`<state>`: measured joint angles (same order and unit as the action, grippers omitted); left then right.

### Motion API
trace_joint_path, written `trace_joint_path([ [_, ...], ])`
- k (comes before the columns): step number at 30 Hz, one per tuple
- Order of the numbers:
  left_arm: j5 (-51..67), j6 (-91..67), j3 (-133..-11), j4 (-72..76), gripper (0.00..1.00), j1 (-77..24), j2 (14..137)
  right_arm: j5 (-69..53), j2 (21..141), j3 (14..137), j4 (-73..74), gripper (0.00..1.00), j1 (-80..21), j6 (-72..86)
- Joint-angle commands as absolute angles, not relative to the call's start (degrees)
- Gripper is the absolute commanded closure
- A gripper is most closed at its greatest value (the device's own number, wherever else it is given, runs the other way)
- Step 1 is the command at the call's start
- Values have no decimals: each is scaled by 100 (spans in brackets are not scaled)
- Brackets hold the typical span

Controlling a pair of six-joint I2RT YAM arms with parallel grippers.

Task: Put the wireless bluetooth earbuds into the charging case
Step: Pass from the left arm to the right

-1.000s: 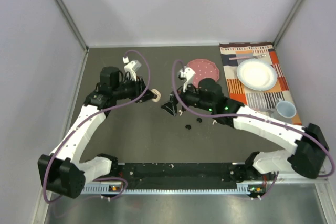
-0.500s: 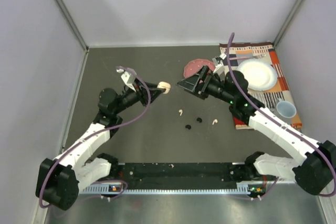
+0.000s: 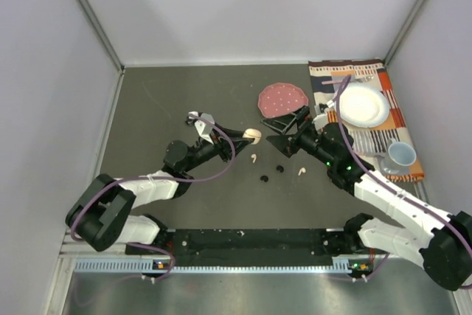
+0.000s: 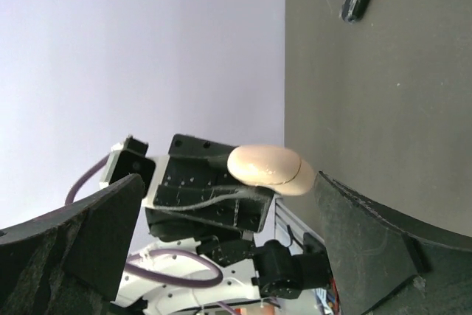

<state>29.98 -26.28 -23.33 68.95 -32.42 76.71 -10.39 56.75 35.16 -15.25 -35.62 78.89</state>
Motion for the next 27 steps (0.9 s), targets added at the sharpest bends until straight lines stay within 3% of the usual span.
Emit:
trace_joint_path([
  [1, 2514, -2355, -2242, 9562, 100, -3445, 7410, -739, 5432, 3481, -1864, 1, -3612, 8349],
  [8, 2382, -2206, -2083, 9492, 100, -3524, 7093, -483, 5326, 3059, -2065, 1, -3630, 8719],
  [27, 2189, -1863, -1688, 8851, 100, -3595, 6328, -624, 6460, 3498, -3145, 3, -4324, 9175],
])
